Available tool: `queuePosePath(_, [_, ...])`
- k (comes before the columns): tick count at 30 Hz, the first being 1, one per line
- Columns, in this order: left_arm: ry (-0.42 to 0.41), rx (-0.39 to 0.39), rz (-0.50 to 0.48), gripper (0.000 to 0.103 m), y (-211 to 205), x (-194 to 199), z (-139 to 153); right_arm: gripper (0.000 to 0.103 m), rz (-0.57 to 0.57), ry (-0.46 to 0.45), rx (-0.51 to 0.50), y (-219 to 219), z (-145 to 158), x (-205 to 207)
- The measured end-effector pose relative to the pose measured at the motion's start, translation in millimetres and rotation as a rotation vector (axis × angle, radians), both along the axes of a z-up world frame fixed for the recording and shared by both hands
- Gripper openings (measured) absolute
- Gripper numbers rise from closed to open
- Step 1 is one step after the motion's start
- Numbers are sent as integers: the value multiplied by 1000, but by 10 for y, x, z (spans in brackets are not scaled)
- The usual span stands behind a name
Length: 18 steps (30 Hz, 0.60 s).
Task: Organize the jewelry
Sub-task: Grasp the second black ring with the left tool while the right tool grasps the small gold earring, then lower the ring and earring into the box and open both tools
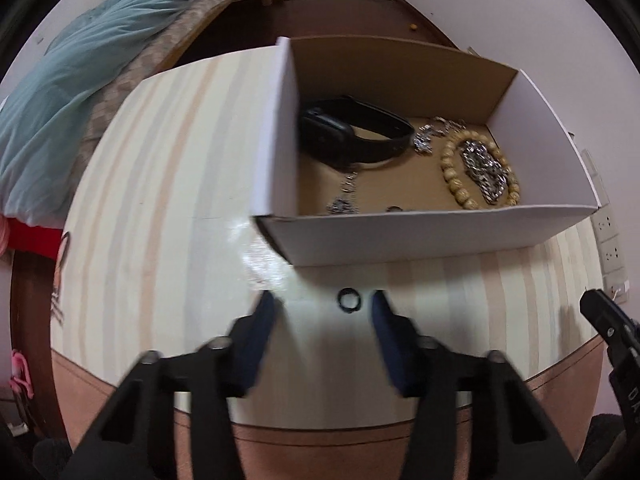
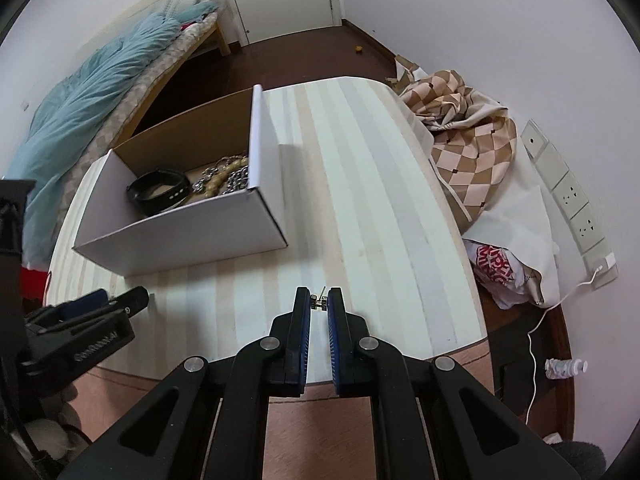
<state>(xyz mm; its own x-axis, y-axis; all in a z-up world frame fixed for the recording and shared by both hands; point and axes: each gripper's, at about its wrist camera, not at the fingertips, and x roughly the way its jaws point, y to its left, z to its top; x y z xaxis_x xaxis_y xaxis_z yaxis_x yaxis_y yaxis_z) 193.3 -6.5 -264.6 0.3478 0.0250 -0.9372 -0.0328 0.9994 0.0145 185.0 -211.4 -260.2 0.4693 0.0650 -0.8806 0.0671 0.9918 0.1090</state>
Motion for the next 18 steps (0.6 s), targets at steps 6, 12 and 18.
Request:
queuePosePath(6, [-24, -11, -49, 10, -79, -15, 14, 9, -7, -3, 9, -8, 4, -2])
queuePosePath(12, [-58, -22, -56, 10, -47, -62, 148, 9, 5, -23, 22, 46, 125, -25])
queuePosePath(18, [-113, -79, -75, 10, -26, -220, 552, 9, 30, -61, 71, 102, 400, -59])
